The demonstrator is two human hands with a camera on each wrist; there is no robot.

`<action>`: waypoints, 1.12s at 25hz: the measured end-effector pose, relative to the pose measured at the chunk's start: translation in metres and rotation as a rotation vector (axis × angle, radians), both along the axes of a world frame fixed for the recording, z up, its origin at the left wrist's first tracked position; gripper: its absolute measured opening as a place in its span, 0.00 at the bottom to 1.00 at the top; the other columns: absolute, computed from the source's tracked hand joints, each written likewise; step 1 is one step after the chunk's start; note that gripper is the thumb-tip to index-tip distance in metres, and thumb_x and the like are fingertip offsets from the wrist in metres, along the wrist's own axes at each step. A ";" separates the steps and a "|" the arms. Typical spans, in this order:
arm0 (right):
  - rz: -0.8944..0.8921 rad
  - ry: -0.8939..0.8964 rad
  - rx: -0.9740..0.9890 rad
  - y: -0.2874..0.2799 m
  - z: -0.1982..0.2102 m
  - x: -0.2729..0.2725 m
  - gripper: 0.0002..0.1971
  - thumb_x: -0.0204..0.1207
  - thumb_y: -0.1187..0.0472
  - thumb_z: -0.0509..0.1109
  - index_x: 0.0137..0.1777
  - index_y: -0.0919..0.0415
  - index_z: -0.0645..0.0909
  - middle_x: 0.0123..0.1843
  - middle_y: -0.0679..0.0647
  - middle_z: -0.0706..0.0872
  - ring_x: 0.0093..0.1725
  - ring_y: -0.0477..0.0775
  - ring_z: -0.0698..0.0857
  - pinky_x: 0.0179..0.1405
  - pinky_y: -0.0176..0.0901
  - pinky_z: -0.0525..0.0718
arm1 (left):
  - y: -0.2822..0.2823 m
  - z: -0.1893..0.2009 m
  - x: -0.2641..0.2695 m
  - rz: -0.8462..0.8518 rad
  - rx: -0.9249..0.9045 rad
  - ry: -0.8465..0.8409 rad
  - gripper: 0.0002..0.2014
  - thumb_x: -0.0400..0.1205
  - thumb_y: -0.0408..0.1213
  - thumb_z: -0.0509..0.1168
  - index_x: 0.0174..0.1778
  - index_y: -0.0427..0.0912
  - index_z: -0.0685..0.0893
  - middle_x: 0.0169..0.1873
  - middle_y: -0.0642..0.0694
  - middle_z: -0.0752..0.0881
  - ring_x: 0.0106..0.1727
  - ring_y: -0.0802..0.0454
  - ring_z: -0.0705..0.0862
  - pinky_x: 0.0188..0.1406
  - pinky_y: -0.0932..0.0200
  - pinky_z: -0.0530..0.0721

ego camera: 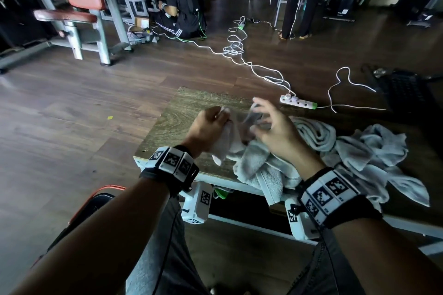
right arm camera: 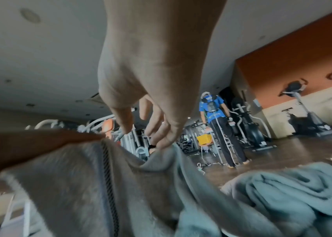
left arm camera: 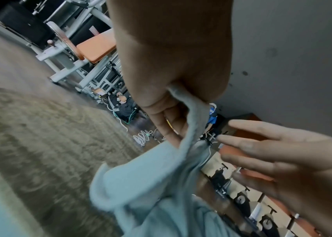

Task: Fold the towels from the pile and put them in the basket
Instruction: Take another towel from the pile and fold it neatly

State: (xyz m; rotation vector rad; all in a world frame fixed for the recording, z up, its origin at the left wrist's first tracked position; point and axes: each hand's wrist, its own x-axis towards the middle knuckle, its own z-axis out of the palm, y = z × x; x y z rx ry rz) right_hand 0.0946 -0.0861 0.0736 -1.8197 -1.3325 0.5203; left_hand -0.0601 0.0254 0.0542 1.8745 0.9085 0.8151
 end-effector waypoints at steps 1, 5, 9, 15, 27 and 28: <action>0.081 -0.036 -0.006 0.002 -0.003 -0.007 0.40 0.75 0.68 0.74 0.81 0.38 0.64 0.75 0.45 0.77 0.63 0.41 0.81 0.56 0.36 0.83 | -0.001 0.008 0.002 -0.048 -0.018 -0.024 0.13 0.86 0.41 0.64 0.35 0.43 0.83 0.29 0.52 0.83 0.30 0.59 0.78 0.31 0.62 0.77; 0.043 -0.237 0.062 0.017 -0.008 -0.026 0.26 0.71 0.63 0.74 0.67 0.43 0.76 0.60 0.49 0.84 0.57 0.52 0.84 0.47 0.43 0.81 | -0.004 0.023 0.003 -0.268 -0.195 -0.072 0.05 0.80 0.34 0.70 0.45 0.34 0.88 0.37 0.42 0.88 0.37 0.53 0.83 0.36 0.63 0.81; -0.176 -0.283 0.087 0.022 -0.003 -0.026 0.07 0.73 0.58 0.73 0.42 0.56 0.77 0.33 0.46 0.81 0.35 0.53 0.80 0.29 0.43 0.71 | -0.001 0.007 -0.012 -0.355 -0.302 -0.142 0.15 0.74 0.23 0.73 0.57 0.31 0.82 0.43 0.39 0.88 0.42 0.44 0.86 0.44 0.50 0.87; -0.209 -0.131 0.171 0.016 -0.012 -0.020 0.10 0.74 0.57 0.76 0.51 0.56 0.79 0.42 0.47 0.85 0.41 0.50 0.83 0.38 0.42 0.79 | 0.013 0.002 -0.017 -0.076 -0.186 -0.181 0.09 0.79 0.32 0.72 0.49 0.28 0.87 0.43 0.34 0.91 0.40 0.46 0.89 0.42 0.48 0.89; -0.126 -0.144 0.505 0.011 0.019 -0.004 0.07 0.80 0.56 0.68 0.46 0.59 0.82 0.35 0.46 0.80 0.36 0.45 0.78 0.37 0.43 0.78 | 0.023 -0.019 -0.024 -0.196 0.132 0.217 0.15 0.78 0.47 0.73 0.42 0.35 0.87 0.30 0.43 0.83 0.30 0.54 0.77 0.27 0.55 0.76; -0.151 -0.128 0.543 0.009 0.022 0.002 0.07 0.81 0.57 0.67 0.47 0.60 0.82 0.36 0.47 0.80 0.37 0.45 0.78 0.38 0.42 0.77 | 0.028 -0.022 -0.032 -0.182 0.141 0.265 0.14 0.78 0.46 0.73 0.40 0.37 0.87 0.28 0.45 0.82 0.29 0.54 0.76 0.27 0.58 0.75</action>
